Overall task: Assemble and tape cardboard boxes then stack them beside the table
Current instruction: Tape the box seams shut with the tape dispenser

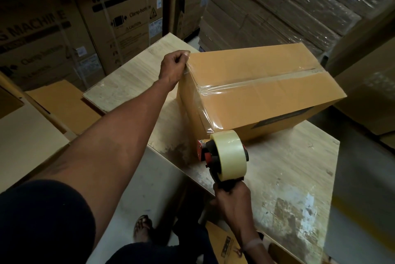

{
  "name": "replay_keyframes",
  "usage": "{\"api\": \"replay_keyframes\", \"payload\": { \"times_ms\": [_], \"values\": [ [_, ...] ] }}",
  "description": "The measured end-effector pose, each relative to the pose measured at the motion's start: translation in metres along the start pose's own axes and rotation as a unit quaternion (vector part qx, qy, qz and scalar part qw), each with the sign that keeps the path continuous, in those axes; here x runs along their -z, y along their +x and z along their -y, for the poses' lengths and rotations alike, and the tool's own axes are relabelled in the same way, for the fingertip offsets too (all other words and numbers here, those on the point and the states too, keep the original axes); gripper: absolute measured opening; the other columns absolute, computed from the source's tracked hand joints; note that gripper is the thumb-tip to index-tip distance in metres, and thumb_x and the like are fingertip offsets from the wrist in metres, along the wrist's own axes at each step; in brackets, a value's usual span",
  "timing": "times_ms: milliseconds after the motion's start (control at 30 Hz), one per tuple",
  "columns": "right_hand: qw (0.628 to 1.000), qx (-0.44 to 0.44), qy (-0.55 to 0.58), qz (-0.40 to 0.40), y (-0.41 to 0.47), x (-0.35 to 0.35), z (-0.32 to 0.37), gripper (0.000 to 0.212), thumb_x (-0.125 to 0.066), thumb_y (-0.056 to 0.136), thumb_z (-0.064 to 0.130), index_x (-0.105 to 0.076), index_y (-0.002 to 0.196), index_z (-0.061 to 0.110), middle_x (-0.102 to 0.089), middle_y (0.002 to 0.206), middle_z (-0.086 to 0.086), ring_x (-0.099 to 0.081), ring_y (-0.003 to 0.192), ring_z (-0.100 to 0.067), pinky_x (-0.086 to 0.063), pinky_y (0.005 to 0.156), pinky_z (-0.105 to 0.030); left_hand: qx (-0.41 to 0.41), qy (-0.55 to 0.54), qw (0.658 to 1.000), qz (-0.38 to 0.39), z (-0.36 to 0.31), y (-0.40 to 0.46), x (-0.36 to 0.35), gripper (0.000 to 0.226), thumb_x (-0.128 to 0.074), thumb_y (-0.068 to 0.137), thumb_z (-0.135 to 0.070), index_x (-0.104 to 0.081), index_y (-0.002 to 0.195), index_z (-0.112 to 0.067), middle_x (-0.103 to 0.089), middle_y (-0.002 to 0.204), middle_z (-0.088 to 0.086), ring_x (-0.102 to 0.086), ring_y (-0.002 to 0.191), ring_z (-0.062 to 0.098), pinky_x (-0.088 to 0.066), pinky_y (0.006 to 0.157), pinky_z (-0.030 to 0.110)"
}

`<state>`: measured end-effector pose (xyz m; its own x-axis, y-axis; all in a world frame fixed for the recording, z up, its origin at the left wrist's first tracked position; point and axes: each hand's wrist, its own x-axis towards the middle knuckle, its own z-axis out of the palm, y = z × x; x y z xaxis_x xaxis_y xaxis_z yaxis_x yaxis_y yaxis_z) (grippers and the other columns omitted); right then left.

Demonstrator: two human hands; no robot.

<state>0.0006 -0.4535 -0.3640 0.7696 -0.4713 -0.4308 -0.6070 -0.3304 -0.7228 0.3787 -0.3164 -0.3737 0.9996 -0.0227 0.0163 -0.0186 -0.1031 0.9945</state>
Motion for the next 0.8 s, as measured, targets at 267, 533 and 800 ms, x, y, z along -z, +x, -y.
{"api": "replay_keyframes", "payload": {
  "times_ms": [267, 533, 800],
  "values": [
    [1.000, 0.012, -0.017, -0.011, -0.001, 0.001, 0.004, 0.020, -0.071, 0.088, 0.006, -0.067, 0.071, 0.016, -0.070, 0.058, -0.005, -0.071, 0.052, -0.018, -0.058, 0.056, -0.043, -0.002, 0.104, 0.993, 0.052, -0.012, 0.009, 0.012, 0.032, -0.049, 0.107, -0.032, -0.077, 0.103, -0.016, -0.075, 0.104, 0.001, -0.067, 0.101, 0.016, -0.053, 0.095, 0.035],
    [1.000, -0.005, -0.030, -0.006, -0.002, 0.003, 0.007, 0.021, -0.072, 0.088, 0.007, -0.067, 0.069, 0.016, -0.069, 0.057, -0.004, -0.071, 0.053, -0.020, -0.056, 0.056, -0.038, -0.068, 0.391, 0.913, 0.101, -0.051, -0.003, -0.010, 0.071, -0.018, 0.111, -0.052, -0.018, 0.164, -0.005, -0.010, 0.172, 0.019, 0.002, 0.160, 0.034, 0.003, 0.128, 0.054],
    [0.999, -0.025, -0.042, 0.006, 0.001, 0.002, 0.008, 0.025, -0.070, 0.087, 0.008, -0.064, 0.063, 0.010, -0.066, 0.052, -0.008, -0.068, 0.049, -0.020, -0.046, 0.049, -0.028, -0.011, 0.090, 0.995, -0.035, -0.040, -0.052, -0.060, 0.080, -0.026, 0.110, -0.052, 0.012, 0.164, -0.008, 0.014, 0.173, 0.011, 0.010, 0.160, 0.022, 0.003, 0.129, 0.035]
  ]
}}
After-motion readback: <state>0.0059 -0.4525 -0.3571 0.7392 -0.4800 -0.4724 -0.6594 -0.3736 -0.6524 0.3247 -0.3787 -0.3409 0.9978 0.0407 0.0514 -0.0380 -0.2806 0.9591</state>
